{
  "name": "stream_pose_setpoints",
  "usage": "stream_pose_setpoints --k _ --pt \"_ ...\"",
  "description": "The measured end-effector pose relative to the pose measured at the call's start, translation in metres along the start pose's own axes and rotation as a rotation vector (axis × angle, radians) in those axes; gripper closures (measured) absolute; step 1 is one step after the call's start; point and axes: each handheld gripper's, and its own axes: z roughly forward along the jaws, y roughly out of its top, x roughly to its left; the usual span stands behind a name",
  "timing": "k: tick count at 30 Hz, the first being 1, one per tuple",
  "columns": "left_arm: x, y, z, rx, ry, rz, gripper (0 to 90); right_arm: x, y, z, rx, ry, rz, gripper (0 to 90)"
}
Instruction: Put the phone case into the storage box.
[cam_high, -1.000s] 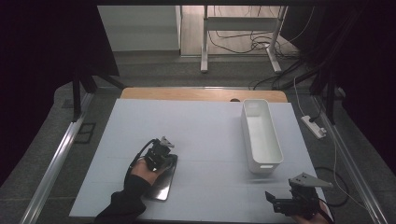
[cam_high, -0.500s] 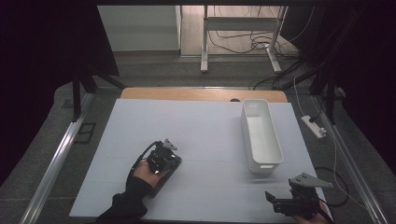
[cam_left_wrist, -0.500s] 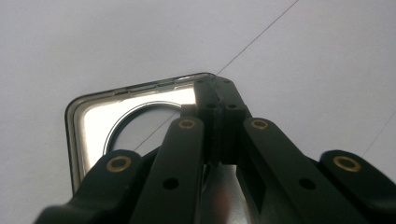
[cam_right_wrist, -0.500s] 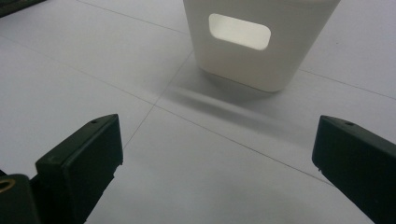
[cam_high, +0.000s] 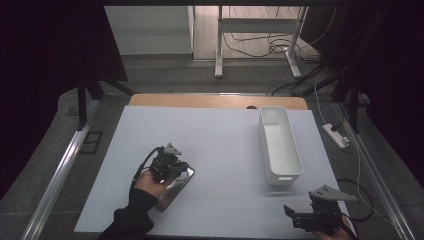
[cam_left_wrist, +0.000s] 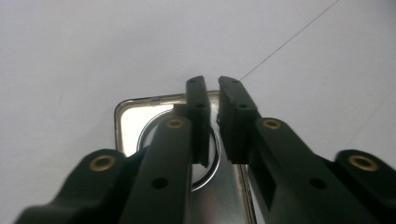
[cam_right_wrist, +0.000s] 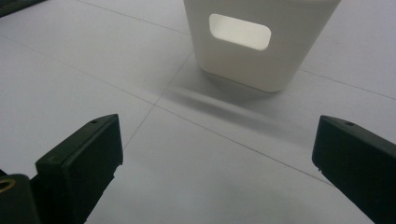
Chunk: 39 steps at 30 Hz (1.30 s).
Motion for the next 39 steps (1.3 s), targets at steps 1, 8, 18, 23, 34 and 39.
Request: stream_pose_setpoints --k 1,8,18,23,34,39 --pt "0.000 0.000 -0.002 -0.001 -0.006 0.003 77.2 0.000 0.000 0.000 0.000 0.000 0.000 2.1" --pt "0.000 0.004 -0.011 0.012 -0.031 0.000 49.0 0.000 0.000 0.000 0.000 0.001 0.000 2.1" --pt "0.008 -0.001 -0.017 0.026 -0.019 -0.020 15.4 0.000 0.000 0.000 0.000 0.002 -0.001 2.1" --pt "0.007 -0.001 -0.017 0.058 -0.015 0.001 6.1 0.000 0.000 0.000 0.000 0.002 -0.001 2.2" --pt "0.013 -0.015 -0.030 0.020 -0.021 -0.007 0.0 0.000 0.000 0.000 0.000 0.002 -0.002 2.1" --pt "0.019 -0.026 -0.037 0.020 -0.005 -0.026 0.0 0.000 0.000 0.000 -0.001 0.003 -0.002 2.2"
